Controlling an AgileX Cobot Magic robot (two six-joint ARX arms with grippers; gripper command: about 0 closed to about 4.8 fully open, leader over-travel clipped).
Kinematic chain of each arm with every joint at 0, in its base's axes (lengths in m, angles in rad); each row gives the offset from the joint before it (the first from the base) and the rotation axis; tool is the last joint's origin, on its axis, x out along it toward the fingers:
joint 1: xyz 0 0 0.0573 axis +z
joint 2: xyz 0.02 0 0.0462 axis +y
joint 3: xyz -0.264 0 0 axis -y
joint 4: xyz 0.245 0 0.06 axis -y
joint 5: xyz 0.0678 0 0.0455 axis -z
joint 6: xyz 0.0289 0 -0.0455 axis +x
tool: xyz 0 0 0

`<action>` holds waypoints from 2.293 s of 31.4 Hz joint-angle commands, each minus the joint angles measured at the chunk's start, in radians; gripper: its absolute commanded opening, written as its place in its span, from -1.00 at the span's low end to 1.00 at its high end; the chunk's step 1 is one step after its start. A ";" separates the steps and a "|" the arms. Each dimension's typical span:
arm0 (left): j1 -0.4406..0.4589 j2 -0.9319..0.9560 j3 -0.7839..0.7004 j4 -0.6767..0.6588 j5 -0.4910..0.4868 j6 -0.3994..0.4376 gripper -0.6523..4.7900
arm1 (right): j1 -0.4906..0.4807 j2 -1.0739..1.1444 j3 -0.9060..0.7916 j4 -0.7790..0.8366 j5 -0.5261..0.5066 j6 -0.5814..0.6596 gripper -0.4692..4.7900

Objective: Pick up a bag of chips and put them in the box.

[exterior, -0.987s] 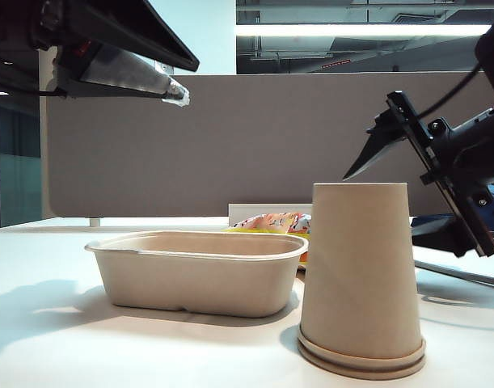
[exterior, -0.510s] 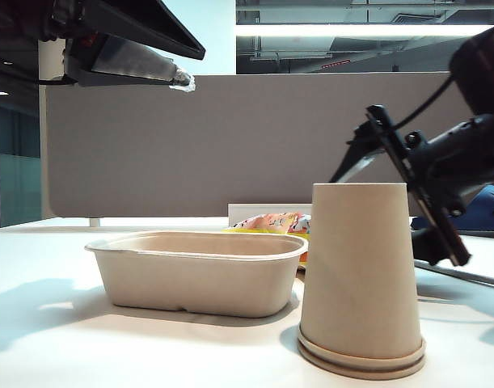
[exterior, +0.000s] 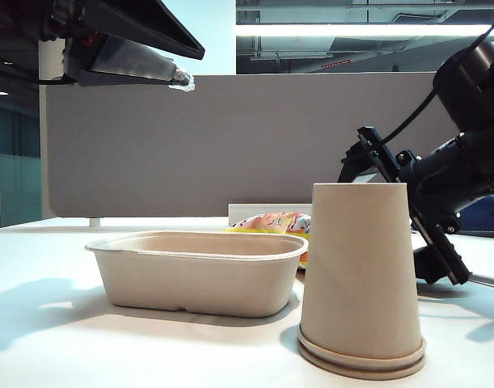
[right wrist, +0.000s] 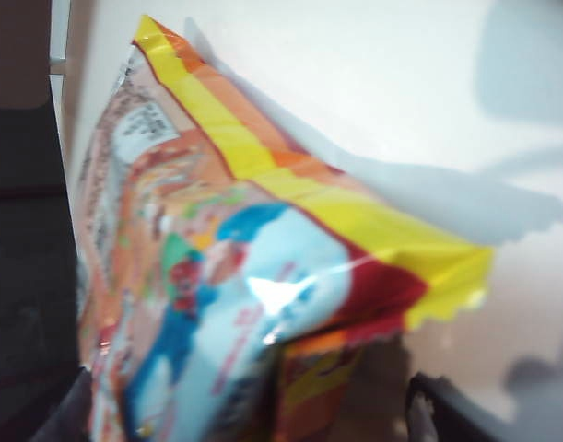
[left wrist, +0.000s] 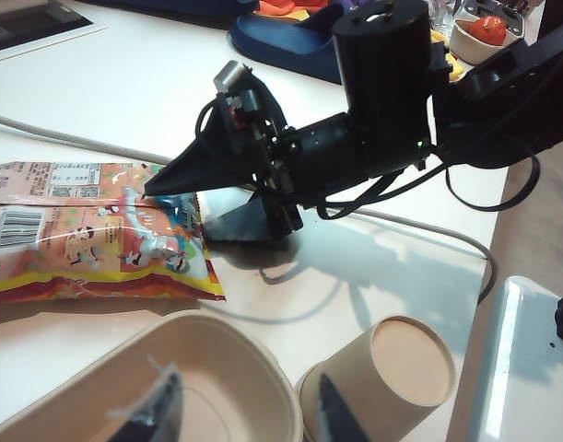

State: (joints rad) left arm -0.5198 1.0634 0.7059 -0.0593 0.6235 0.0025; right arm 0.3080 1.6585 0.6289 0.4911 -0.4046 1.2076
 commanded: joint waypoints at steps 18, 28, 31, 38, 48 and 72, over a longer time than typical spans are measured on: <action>0.001 -0.001 0.005 0.040 0.000 -0.002 -0.07 | 0.026 0.037 0.015 0.068 0.037 0.049 0.77; 0.001 -0.001 0.005 0.040 0.000 -0.002 -0.07 | 0.038 0.040 0.045 0.066 0.055 0.048 0.56; 0.001 -0.001 0.005 0.040 0.000 -0.002 -0.07 | 0.046 0.053 0.065 0.059 0.054 0.046 0.56; 0.001 -0.001 0.005 0.039 0.001 -0.002 -0.07 | 0.050 0.089 0.071 0.032 0.059 0.045 0.18; 0.002 -0.001 0.005 0.040 0.000 0.002 -0.07 | 0.050 0.114 0.071 0.038 0.067 0.045 -0.09; 0.002 -0.001 0.005 0.039 0.000 0.001 -0.07 | 0.049 0.114 0.071 0.131 0.062 -0.091 -0.68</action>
State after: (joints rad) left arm -0.5194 1.0645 0.7059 -0.0338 0.6239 0.0032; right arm 0.3576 1.7718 0.7002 0.6075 -0.3470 1.1282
